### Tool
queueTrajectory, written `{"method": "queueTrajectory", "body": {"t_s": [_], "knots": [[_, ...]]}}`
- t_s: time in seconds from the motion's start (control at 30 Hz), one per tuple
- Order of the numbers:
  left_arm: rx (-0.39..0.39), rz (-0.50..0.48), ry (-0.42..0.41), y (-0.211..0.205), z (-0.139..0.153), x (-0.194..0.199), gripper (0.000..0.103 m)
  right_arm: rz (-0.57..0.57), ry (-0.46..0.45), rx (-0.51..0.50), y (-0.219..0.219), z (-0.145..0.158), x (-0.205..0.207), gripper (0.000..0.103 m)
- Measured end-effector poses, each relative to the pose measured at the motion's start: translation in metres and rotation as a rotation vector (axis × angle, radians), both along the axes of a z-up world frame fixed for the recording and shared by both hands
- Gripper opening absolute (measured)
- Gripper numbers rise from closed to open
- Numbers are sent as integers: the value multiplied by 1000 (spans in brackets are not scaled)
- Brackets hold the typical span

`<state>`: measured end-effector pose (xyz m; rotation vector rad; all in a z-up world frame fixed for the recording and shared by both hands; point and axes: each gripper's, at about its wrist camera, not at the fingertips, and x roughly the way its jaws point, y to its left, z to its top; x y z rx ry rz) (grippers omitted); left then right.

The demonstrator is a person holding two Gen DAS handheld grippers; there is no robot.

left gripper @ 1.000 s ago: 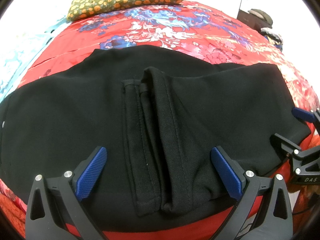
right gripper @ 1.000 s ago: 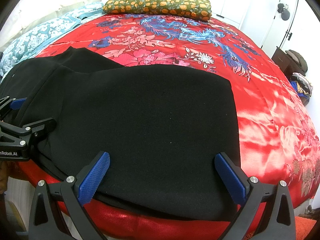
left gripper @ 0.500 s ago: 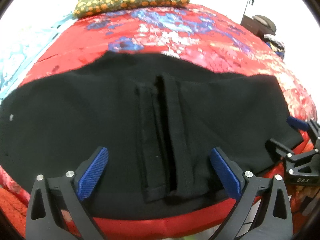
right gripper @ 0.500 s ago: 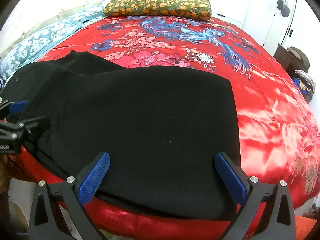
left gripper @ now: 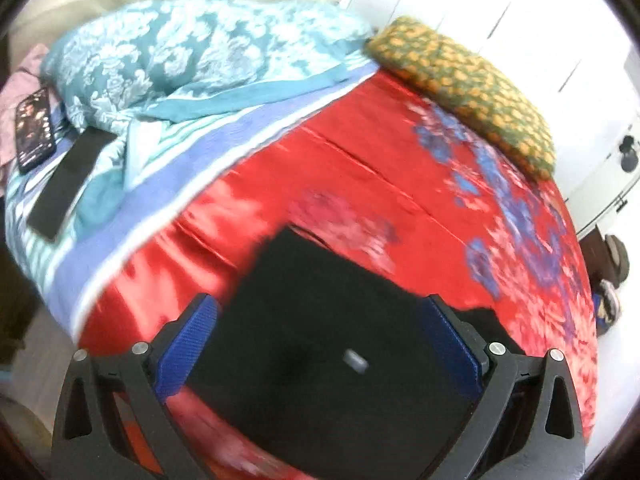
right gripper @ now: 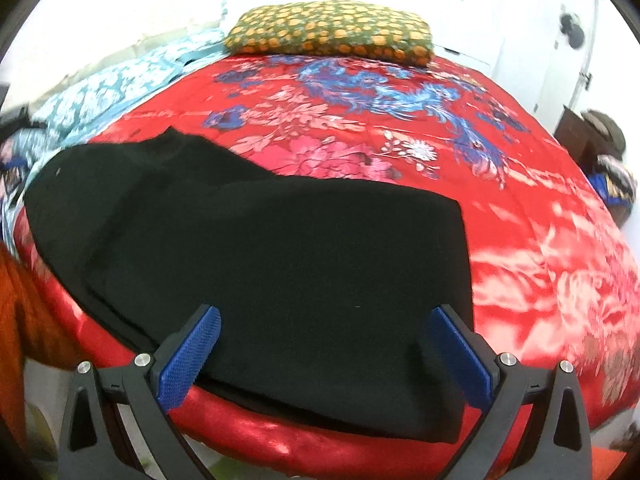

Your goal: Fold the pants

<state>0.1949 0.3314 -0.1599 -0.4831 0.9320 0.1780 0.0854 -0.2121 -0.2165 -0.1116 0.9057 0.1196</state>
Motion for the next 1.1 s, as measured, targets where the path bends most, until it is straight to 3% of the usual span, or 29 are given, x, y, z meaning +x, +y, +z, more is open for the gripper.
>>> {"method": "queueTrajectory", "body": {"t_s": [0.07,0.17,0.27,0.37,0.43,0.5,0.53,0.57,0.67,0.83,0.9,0.97,1.1], "knots": [[-50,-98,78,22,-13,24,102,24,1,-17,8,-2,0,103],[-61,-209,140,24,-32,41,102,47,-2,-16,15,-2,0,103],[1,-332,172,11,-47,53,102,58,-11,-21,19,-1,-1,103],[58,-394,269,0,-71,63,102,58,-10,-28,19,-2,0,103],[-17,-390,296,3,-82,66,103,49,-5,-25,17,-3,2,103],[-186,-355,305,12,-91,63,101,35,2,-13,14,-4,3,103],[-269,-355,296,13,-94,61,95,30,1,-7,13,-4,4,103],[-280,-365,281,11,-93,58,67,21,-3,2,11,-3,5,103],[-279,-362,266,8,-84,49,27,3,-25,19,8,3,7,103],[-307,-267,231,-6,-43,27,22,-13,-83,65,3,19,8,103],[-368,-242,199,-21,-22,17,21,-23,-111,87,-1,27,6,103],[-407,-255,161,-42,4,10,21,-35,-138,103,-6,35,5,103],[-378,-361,95,-113,62,-1,21,-82,-200,154,-24,53,0,103]]}}
